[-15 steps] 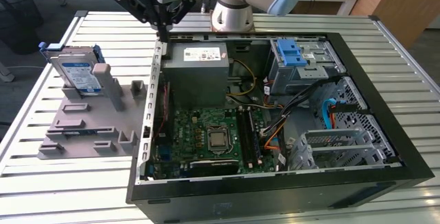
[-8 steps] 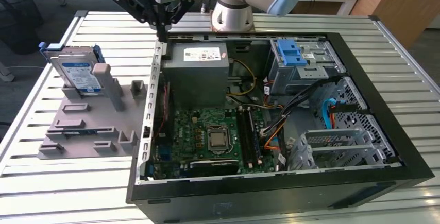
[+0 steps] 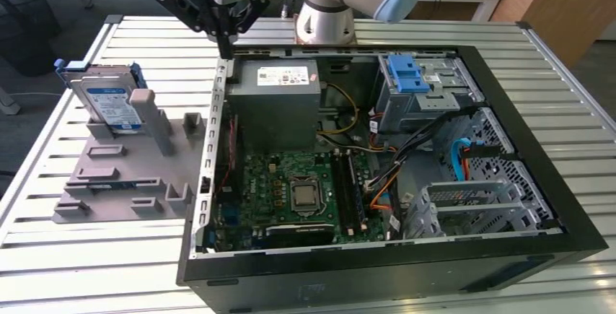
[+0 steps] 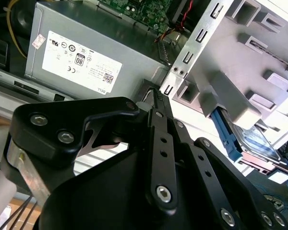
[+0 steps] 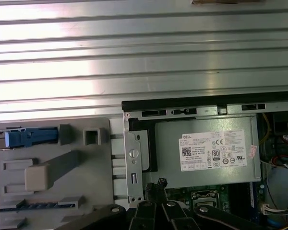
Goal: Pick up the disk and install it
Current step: 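Reach for the disk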
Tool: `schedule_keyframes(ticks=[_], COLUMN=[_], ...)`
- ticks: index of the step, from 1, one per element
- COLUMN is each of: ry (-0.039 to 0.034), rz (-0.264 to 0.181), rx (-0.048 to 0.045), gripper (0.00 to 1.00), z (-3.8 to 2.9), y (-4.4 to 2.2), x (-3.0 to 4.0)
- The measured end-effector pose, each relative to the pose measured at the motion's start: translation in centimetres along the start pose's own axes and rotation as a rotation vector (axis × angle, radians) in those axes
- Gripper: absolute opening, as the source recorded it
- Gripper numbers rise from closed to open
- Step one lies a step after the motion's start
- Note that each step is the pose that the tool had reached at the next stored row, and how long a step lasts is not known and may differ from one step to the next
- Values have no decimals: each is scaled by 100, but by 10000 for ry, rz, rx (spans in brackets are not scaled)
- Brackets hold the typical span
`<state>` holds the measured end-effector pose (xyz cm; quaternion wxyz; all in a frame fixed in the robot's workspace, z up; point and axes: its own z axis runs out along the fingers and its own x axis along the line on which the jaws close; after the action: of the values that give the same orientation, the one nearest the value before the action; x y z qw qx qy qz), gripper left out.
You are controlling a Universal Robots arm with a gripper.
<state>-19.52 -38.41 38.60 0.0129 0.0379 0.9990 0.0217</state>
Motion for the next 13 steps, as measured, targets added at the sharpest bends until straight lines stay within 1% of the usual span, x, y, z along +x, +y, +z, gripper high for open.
schedule_keyframes(ticks=[13], ry=[0], rz=[-1], rx=[0], gripper=[11], z=[4], y=[11], x=[46])
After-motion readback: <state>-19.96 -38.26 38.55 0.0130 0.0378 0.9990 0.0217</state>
